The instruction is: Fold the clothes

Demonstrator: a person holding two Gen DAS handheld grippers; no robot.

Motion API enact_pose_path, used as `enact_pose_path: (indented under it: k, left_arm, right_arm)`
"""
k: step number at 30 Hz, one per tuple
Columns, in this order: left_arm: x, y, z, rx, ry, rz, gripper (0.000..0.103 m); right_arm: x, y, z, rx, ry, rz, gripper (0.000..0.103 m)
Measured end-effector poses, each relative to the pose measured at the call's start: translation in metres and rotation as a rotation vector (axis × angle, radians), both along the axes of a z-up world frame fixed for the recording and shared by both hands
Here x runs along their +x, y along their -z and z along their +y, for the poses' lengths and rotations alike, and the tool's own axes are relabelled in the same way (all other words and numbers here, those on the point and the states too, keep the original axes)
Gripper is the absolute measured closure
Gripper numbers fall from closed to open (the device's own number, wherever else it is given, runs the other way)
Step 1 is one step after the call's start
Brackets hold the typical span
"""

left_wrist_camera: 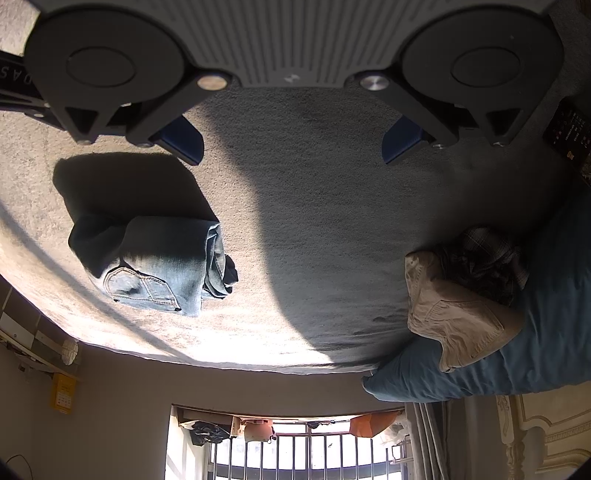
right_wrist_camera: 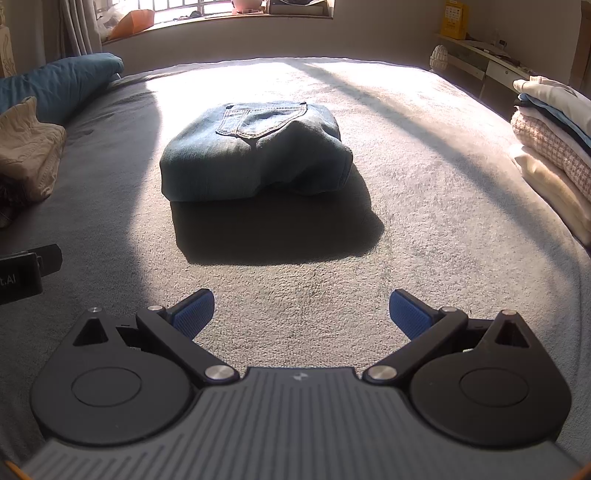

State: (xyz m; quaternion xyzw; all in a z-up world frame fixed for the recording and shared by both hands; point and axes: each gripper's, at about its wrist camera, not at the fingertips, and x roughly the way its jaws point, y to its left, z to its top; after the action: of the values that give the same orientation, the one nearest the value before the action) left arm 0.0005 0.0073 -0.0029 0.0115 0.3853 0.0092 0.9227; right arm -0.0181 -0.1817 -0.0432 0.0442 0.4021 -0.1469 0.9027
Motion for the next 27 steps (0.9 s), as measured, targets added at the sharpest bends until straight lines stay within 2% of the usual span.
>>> enact_pose_path:
  k: [27]
  left_arm:
    - [0.0006, 0.0009, 0.0023, -0.013, 0.005, 0.003, 0.0]
  right_arm:
    - [-0.0009, -0.0021, -0.0018, 0.003, 0.002, -0.007, 0.001]
